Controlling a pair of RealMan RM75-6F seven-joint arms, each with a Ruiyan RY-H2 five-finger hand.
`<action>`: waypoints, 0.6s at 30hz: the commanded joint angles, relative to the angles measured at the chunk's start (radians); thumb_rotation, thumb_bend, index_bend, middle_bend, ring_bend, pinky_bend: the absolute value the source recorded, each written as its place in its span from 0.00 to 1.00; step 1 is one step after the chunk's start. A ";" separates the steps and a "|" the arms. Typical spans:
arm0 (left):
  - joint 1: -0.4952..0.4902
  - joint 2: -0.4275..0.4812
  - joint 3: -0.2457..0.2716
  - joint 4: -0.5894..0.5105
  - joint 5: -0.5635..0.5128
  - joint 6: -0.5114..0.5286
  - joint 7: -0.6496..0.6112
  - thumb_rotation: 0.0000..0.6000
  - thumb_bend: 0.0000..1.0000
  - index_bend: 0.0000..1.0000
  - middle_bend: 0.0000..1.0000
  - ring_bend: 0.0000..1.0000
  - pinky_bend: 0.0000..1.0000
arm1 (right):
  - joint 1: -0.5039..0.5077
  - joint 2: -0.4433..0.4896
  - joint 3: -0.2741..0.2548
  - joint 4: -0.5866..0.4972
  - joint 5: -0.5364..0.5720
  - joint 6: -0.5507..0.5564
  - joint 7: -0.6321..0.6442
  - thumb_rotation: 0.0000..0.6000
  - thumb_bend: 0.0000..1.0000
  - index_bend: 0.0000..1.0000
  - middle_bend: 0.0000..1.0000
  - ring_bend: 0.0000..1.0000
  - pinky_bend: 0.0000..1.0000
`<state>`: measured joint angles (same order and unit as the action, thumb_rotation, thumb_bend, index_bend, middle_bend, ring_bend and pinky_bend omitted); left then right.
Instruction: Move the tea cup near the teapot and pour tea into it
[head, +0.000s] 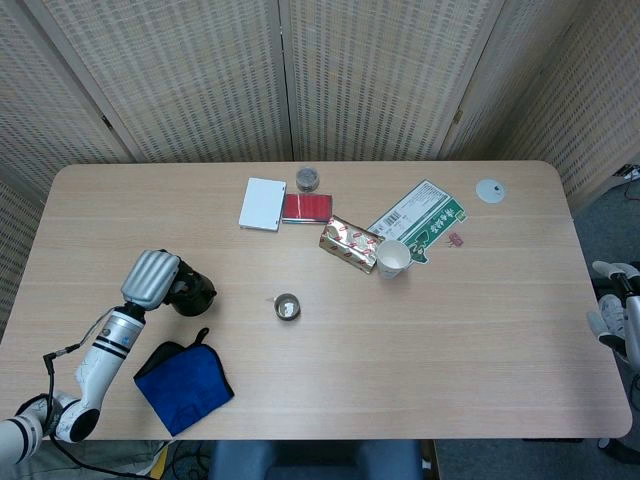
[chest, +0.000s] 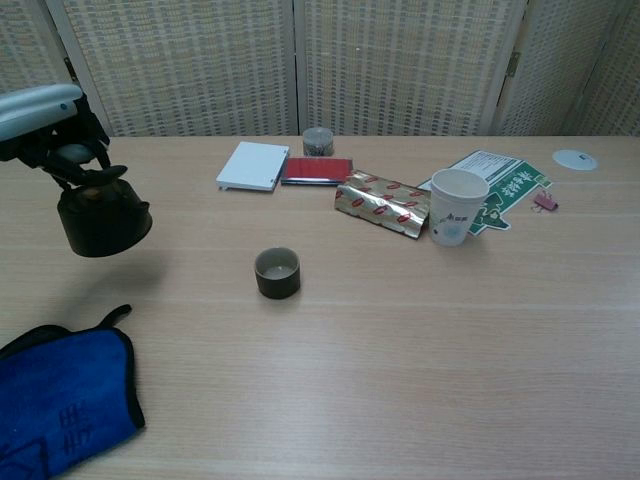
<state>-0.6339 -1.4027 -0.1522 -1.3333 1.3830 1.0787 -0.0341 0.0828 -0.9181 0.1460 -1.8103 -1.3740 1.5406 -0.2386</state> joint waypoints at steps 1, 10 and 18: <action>-0.006 0.000 0.002 -0.004 0.011 0.002 0.002 0.85 0.39 1.00 1.00 0.95 0.56 | 0.000 -0.001 -0.001 -0.002 -0.003 0.001 -0.003 1.00 0.23 0.29 0.30 0.20 0.27; -0.022 -0.007 0.008 -0.010 0.035 0.000 0.024 0.84 0.39 1.00 1.00 0.96 0.56 | -0.002 -0.004 -0.003 -0.007 -0.006 0.000 -0.008 1.00 0.23 0.29 0.30 0.20 0.27; -0.046 -0.043 0.007 0.005 0.044 -0.006 0.077 0.83 0.39 1.00 1.00 0.96 0.56 | -0.005 -0.001 -0.004 -0.013 -0.008 0.002 -0.013 1.00 0.23 0.29 0.30 0.20 0.27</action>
<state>-0.6754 -1.4404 -0.1435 -1.3310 1.4264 1.0743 0.0375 0.0774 -0.9194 0.1416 -1.8228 -1.3818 1.5429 -0.2516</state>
